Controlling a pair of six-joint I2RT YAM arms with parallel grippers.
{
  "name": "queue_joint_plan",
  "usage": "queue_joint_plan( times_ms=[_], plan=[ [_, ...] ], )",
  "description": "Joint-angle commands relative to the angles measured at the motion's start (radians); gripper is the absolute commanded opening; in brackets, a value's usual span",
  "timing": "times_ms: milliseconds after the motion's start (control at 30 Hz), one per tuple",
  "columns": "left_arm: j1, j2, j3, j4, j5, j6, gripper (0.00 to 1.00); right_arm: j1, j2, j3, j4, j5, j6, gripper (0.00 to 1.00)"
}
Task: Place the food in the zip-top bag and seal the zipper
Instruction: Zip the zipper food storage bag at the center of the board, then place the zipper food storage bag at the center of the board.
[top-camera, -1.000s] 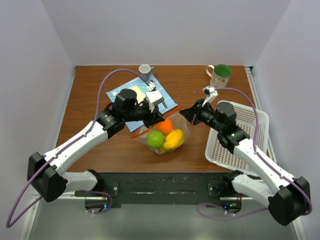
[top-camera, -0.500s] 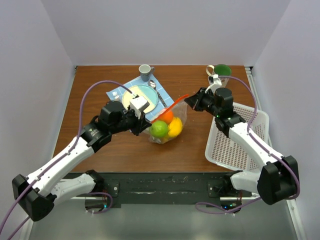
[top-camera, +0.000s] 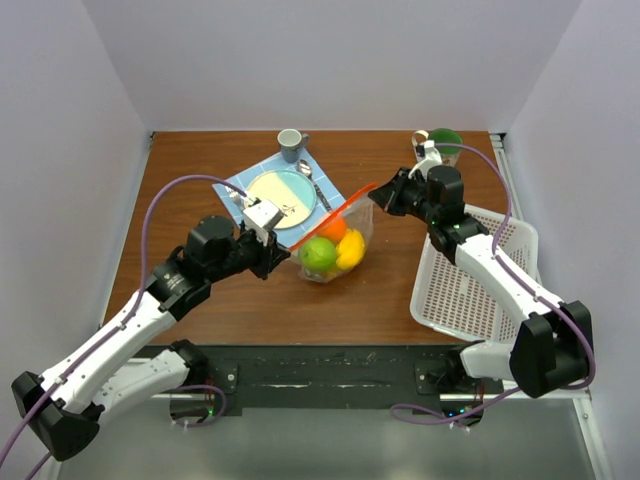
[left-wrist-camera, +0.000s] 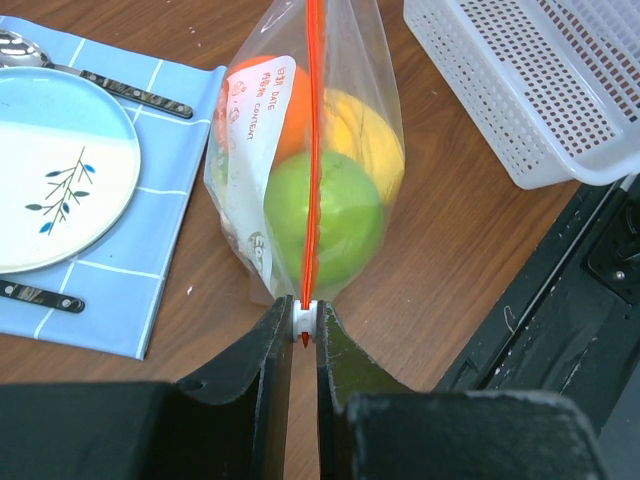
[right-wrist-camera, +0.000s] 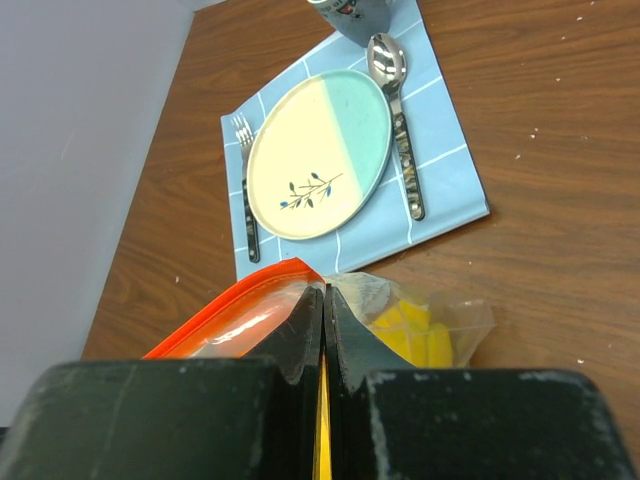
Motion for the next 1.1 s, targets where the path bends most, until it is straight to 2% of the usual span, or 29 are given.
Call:
queue_joint_plan(
  times_ms=[0,200,533,700,767,900,967,1000,1067],
  plan=[
    [0.006,-0.022,0.007,-0.035,-0.006,-0.017,0.0,-0.035,0.002,0.066,0.048,0.122,-0.014,0.0],
    [0.006,0.035,0.035,0.074,0.104,-0.061,0.02,-0.035,0.014,0.115,-0.053,0.181,-0.028,0.0],
    [-0.007,0.231,0.118,0.267,0.3,-0.161,0.02,-0.073,0.033,0.261,-0.265,0.326,-0.062,0.0],
    [-0.043,0.289,0.139,0.329,0.277,-0.21,0.05,-0.082,0.099,0.391,-0.387,0.404,-0.071,0.0],
    [-0.04,0.326,0.142,0.35,0.225,-0.27,0.07,-0.084,0.141,0.43,-0.415,0.436,-0.064,0.0],
    [0.027,0.421,0.171,0.35,0.159,-0.348,0.09,-0.084,0.276,0.587,-0.519,0.47,-0.03,0.0],
    [0.055,0.487,0.19,0.347,0.144,-0.379,0.21,-0.084,0.367,0.632,-0.552,0.474,-0.016,0.04],
    [0.083,0.505,0.196,0.35,0.139,-0.386,0.27,-0.084,0.394,0.655,-0.55,0.459,-0.013,0.15],
    [0.098,0.532,0.207,0.362,0.13,-0.389,0.48,-0.084,0.431,0.667,-0.536,0.444,-0.013,0.25]
  ],
)
